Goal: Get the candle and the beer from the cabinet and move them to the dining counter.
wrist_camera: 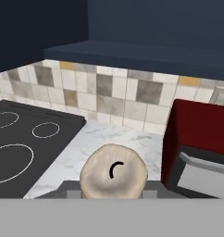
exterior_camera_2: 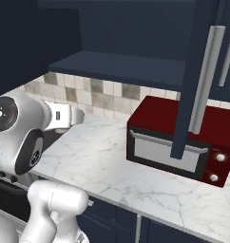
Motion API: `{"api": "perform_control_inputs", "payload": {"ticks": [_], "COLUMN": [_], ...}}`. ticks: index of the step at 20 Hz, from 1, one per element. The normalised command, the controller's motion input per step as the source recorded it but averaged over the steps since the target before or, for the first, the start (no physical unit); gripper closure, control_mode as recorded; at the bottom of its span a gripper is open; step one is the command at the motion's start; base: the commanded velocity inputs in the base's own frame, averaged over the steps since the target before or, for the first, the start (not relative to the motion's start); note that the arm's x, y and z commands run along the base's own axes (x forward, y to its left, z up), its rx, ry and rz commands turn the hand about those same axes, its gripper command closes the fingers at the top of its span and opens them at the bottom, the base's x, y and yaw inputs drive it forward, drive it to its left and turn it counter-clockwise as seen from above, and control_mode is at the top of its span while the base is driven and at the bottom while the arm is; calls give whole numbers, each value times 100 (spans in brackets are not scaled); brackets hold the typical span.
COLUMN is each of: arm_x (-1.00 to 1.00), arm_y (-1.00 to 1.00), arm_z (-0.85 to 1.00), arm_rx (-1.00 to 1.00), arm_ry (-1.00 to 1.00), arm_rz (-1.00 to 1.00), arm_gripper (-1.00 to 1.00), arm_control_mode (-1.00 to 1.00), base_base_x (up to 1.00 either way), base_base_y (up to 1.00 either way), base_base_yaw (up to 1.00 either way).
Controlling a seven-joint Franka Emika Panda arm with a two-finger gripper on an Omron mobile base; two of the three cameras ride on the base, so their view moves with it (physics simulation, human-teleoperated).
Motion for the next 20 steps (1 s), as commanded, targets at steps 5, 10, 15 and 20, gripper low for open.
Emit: {"api": "perform_control_inputs", "payload": {"ticks": [5, 10, 15, 20], "arm_x": [-7, -47, 0, 0], "arm_y": [0, 5, 0, 0], "arm_z": [-6, -21, 0, 0], "arm_rx": [0, 0, 0, 0], "arm_ry": [0, 0, 0, 0], "arm_rz": [0, 4, 0, 0], "arm_gripper": [100, 100, 100, 100], "arm_control_mode": [-100, 100, 100, 100], "base_base_x": [0, -16, -73, -56], "base_base_y": [0, 6, 65, 81], "base_base_yaw": [0, 2, 14, 25]}}
